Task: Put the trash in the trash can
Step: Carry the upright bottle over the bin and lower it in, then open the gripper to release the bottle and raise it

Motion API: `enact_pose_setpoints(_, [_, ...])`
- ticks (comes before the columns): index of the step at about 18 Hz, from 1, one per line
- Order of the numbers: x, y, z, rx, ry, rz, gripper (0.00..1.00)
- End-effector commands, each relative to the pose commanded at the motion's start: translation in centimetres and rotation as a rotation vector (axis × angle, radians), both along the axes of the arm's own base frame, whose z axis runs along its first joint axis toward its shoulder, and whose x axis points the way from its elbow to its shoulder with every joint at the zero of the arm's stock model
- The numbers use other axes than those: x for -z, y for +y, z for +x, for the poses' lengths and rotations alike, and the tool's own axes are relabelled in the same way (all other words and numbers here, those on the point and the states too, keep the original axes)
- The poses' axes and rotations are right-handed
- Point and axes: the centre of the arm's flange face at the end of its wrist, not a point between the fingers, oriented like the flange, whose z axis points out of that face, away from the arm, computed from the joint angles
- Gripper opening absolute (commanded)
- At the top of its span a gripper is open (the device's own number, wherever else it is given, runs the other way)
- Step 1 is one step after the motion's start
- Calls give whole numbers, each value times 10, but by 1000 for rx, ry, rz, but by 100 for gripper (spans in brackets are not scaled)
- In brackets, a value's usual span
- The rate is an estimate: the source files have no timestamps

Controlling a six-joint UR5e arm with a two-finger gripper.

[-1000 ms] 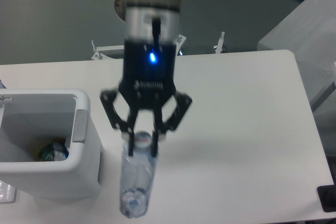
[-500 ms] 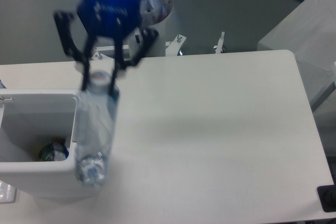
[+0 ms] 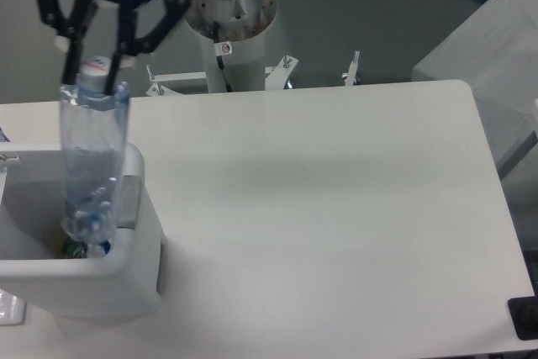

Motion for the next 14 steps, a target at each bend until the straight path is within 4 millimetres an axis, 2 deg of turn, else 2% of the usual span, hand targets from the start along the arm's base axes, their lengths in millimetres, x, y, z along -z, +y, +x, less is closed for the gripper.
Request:
enact_pose_setpoints(3, [29,13,12,37,-27,-44,22])
enact_pose_setpoints(7, [58,17,16,53,-53,-88,25])
enact_pose_setpoints(8, [62,20,15,58,-50,-94,41])
enact_pose_setpoints(9, [63,21,14,69,-34,-94,77])
enact_pose_setpoints(10, [60,22,13,86,-4,-91,90])
enact_pose_setpoints(11, [58,21,12,92,10,-89,99])
enact_pose_setpoints(14, [50,20,7,87,29,-78,100])
